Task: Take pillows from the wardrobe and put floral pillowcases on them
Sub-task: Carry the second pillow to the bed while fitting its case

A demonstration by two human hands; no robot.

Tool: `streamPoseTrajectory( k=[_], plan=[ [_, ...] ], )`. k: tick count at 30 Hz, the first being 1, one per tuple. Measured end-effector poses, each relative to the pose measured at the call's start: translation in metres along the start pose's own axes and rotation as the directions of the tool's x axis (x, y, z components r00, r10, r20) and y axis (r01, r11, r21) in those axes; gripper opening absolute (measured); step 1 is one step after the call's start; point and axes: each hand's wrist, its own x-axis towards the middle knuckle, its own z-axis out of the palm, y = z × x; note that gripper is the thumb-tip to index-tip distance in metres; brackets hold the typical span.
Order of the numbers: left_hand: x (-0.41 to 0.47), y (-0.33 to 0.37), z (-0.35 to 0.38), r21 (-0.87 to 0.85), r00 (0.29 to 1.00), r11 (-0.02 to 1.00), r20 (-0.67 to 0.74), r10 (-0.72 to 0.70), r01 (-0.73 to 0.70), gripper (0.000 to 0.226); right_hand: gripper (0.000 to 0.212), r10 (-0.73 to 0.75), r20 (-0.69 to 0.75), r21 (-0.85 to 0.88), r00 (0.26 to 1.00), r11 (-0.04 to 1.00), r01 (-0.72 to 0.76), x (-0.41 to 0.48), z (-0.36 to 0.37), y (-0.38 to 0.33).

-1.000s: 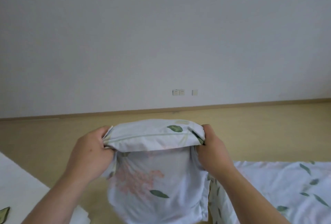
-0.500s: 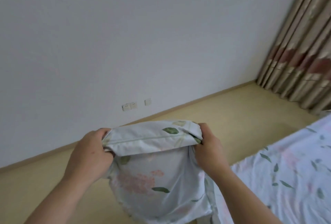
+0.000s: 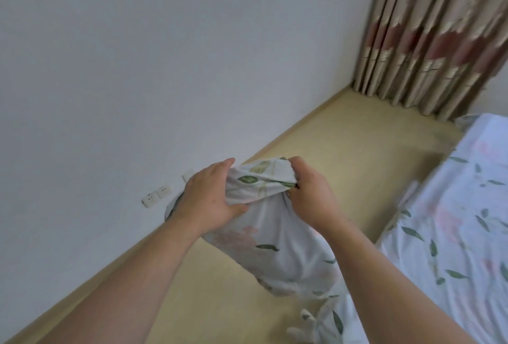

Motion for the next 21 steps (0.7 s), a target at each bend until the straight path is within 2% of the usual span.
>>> streamPoseTrajectory(
  k=[4,7,11,13,15,17,19,21],
  plan=[
    [0.108,-0.009,0.004,0.020,0.991,0.993,0.068,0.115,-0.117,0.109,0.019,0.016,-0.033,-0.063,0.999,0.998,-0.018,0.092,-0.001,0.004],
    [0.185,-0.017,0.017,0.045,0.982,0.982,0.058,0.180,-0.183,0.103,0.018,0.008,-0.045,-0.130,0.999,0.991,-0.014,0.155,0.004,0.014],
    [0.306,-0.029,0.034,0.065,0.954,0.954,0.096,0.285,-0.291,0.053,0.024,0.076,-0.123,-0.223,0.989,0.969,-0.103,0.251,0.016,0.039],
    [0.353,-0.029,0.038,0.086,0.925,0.927,0.146,0.350,-0.364,0.043,0.032,0.151,-0.150,-0.227,0.977,0.957,-0.182,0.286,0.017,0.049],
    [0.422,-0.024,0.043,0.083,0.887,0.896,0.207,0.413,-0.437,0.040,0.040,0.270,-0.254,-0.148,0.929,0.938,-0.313,0.334,0.017,0.062],
    [0.474,-0.013,0.050,0.047,0.872,0.892,0.243,0.426,-0.449,0.041,0.054,0.391,-0.363,-0.030,0.845,0.902,-0.430,0.366,0.014,0.077],
    [0.532,0.009,0.063,-0.063,0.868,0.906,0.266,0.420,-0.419,0.043,0.072,0.516,-0.431,0.069,0.740,0.837,-0.543,0.400,0.008,0.099],
    [0.564,0.025,0.077,-0.219,0.898,0.931,0.272,0.346,-0.293,0.042,0.084,0.613,-0.380,0.081,0.693,0.768,-0.635,0.414,0.008,0.113]
  ],
)
